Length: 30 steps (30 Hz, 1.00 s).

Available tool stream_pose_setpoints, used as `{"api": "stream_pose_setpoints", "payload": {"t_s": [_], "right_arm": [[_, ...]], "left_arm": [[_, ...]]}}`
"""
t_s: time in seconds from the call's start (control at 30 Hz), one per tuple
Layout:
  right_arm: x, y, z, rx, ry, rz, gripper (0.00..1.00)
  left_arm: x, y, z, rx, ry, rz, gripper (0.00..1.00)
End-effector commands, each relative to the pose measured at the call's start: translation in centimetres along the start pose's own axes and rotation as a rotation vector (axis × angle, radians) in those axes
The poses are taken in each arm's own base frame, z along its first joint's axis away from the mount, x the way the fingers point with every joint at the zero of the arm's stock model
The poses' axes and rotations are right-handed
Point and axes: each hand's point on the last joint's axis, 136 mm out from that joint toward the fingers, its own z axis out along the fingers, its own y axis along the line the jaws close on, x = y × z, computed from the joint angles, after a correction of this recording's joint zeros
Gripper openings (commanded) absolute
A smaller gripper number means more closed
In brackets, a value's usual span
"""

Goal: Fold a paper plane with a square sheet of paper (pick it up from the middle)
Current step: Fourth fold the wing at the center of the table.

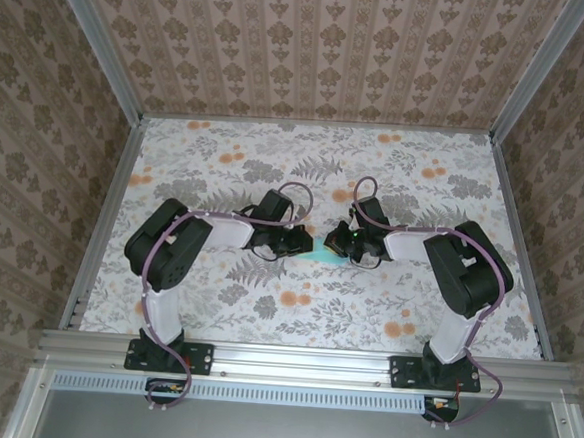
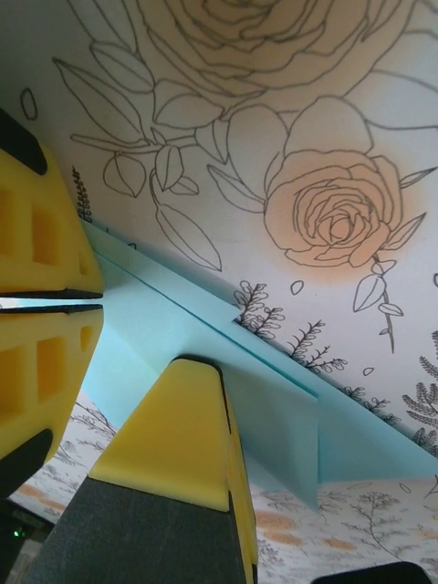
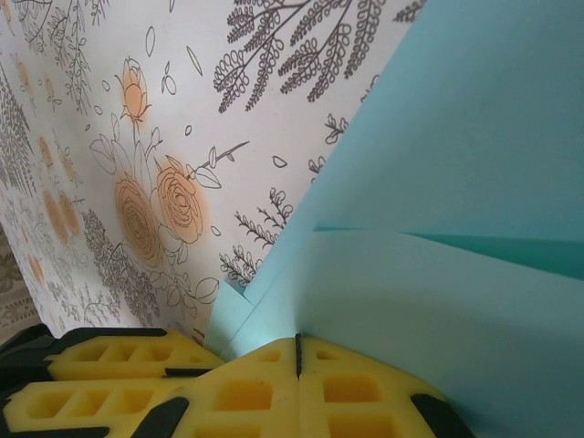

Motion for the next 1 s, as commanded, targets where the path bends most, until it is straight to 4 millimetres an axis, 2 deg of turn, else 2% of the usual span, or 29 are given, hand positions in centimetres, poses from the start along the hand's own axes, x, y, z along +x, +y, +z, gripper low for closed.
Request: {"api": "stream_pose_setpoints", "payload": {"t_s": [0.0, 0.2, 0.43, 0.6, 0.77, 0.9, 0.97], "right_arm": [[0.7, -4.0, 0.8, 0.125, 0.003, 0.075, 0.05], [0.9, -4.6, 0.9, 0.141, 0.005, 0.093, 0.05], [1.4, -5.9, 0.9, 0.192, 0.012, 0.108, 0.05], [1.6, -7.6, 0.5, 0.266, 0.017, 0.123, 0.05], [1.9, -9.0, 0.4, 0.315, 0.022, 0.135, 0.05], [1.9, -9.2, 0.5, 0.314, 0.024, 0.138, 0.05], [1.8, -9.0, 0.5, 0.308, 0.023, 0.136, 0.05]], "left_arm": [[0.0, -1.1, 0.7, 0.068, -0.012, -0.045, 0.12], [0.0, 0.4, 1.0, 0.018, -0.029, -0.08, 0.1], [0.9, 3.7, 0.2, -0.114, -0.033, -0.129, 0.1], [1.3, 6.7, -1.3, -0.187, -0.063, -0.2, 0.1], [2.2, 8.5, -2.9, -0.238, -0.084, -0.243, 0.1], [3.3, 9.8, -3.6, -0.272, -0.081, -0.269, 0.1], [3.1, 9.9, -4.0, -0.266, -0.089, -0.268, 0.1]]}}
